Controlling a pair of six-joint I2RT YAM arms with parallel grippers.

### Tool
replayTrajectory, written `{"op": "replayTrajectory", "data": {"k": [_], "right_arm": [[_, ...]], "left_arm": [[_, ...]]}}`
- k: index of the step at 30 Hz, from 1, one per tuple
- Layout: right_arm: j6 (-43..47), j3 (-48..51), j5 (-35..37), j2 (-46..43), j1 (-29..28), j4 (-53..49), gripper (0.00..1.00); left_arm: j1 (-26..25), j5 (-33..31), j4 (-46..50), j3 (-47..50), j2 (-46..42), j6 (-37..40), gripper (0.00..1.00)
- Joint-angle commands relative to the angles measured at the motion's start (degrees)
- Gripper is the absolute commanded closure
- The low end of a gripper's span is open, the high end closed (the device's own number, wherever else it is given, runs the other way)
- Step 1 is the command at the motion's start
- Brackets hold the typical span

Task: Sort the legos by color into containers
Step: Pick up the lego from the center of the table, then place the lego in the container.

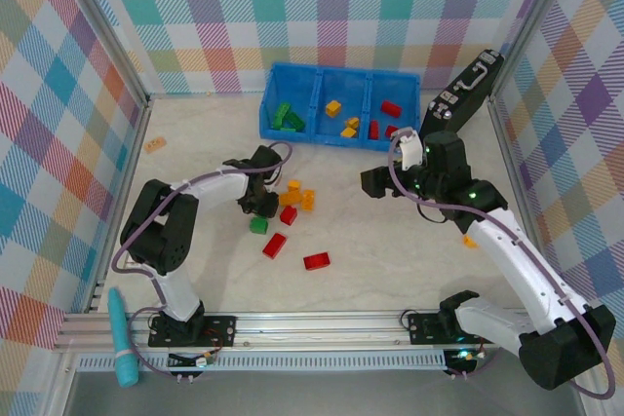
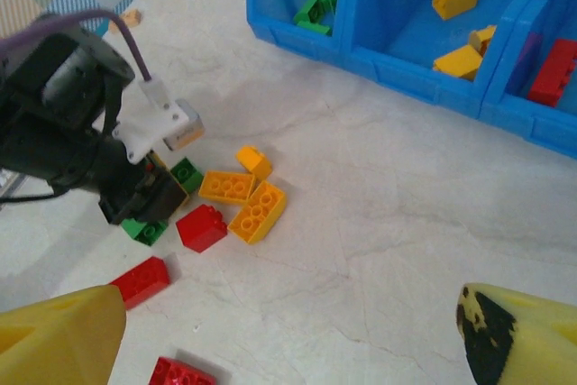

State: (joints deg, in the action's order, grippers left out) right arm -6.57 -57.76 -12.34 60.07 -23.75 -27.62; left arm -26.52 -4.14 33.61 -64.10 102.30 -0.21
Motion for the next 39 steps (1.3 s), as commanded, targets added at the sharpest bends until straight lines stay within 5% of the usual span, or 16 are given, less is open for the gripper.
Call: {"op": "replayTrajectory", "data": {"k": [1,7,21,39], "right_arm": [[2.1,-2.0,-1.6,-0.5,-0.5,-4.0,0.04],[2.3,-1.4,-1.5,-2.0,-0.5,-6.0,0.02],[0.5,1.1,-3.9,-3.6,-0.7,-8.3,0.01],[-1.0,-2.5,-1.1,-4.2,-1.2,-13.5,0.02]], "left_arm": [[-0.4,-1.6,4.2,-5.4,0.1,1.5,0.67],[-0.2,-2.5,3.6,-19.3,3.8,3.5,0.67],[4.5,-3.0,-1.3,-60.1,32.8,3.0,0.71],[7.5,-2.8,-4.7,-62.1,39.6,1.6,0.64]]}}
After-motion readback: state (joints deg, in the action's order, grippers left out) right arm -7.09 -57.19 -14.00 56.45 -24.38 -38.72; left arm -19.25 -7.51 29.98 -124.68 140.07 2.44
